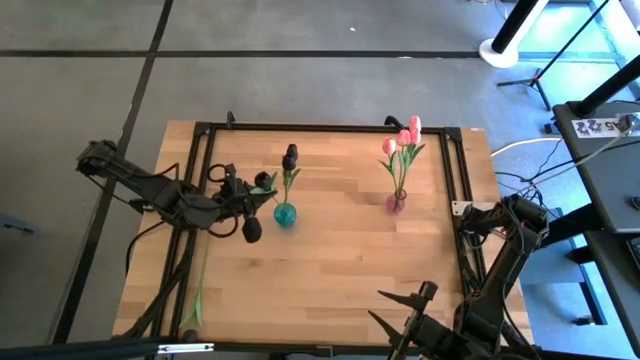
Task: Sort flowers into vase by color
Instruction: Put the black tulip into the blue vase
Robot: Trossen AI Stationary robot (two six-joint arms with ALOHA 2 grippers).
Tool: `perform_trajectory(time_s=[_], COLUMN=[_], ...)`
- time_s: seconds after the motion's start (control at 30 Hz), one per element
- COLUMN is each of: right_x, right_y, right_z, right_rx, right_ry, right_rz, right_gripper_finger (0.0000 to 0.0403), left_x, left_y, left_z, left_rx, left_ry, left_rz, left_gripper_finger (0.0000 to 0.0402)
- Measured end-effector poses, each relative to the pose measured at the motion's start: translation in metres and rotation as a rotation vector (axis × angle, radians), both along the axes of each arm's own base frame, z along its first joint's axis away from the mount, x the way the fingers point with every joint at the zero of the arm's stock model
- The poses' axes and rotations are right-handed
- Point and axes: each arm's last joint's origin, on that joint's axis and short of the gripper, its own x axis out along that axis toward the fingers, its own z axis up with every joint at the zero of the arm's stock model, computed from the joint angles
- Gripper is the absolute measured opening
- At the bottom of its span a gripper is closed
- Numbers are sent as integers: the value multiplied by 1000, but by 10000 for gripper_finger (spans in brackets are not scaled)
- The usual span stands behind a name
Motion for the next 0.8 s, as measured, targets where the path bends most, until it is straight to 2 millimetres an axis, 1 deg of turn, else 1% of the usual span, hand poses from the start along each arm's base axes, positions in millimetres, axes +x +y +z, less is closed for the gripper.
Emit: perform_trajectory(time_s=[0.3, 0.6, 0.8], right_x=[0, 0, 0], right_y=[0, 0, 0], right_z=[0, -1, -1], right_rx=[0, -5, -5], right_ry=[2, 4, 6], right_rz=[5, 5, 8], right_gripper_finger=[205, 205, 205], left_x=[7, 9, 17], left_y=[3, 3, 0], left_z=[-10, -14, -27], left_rx=[9, -33, -63], left_ry=[56, 57, 101], left_rz=[40, 40, 70], left_gripper_finger=[10, 11, 26])
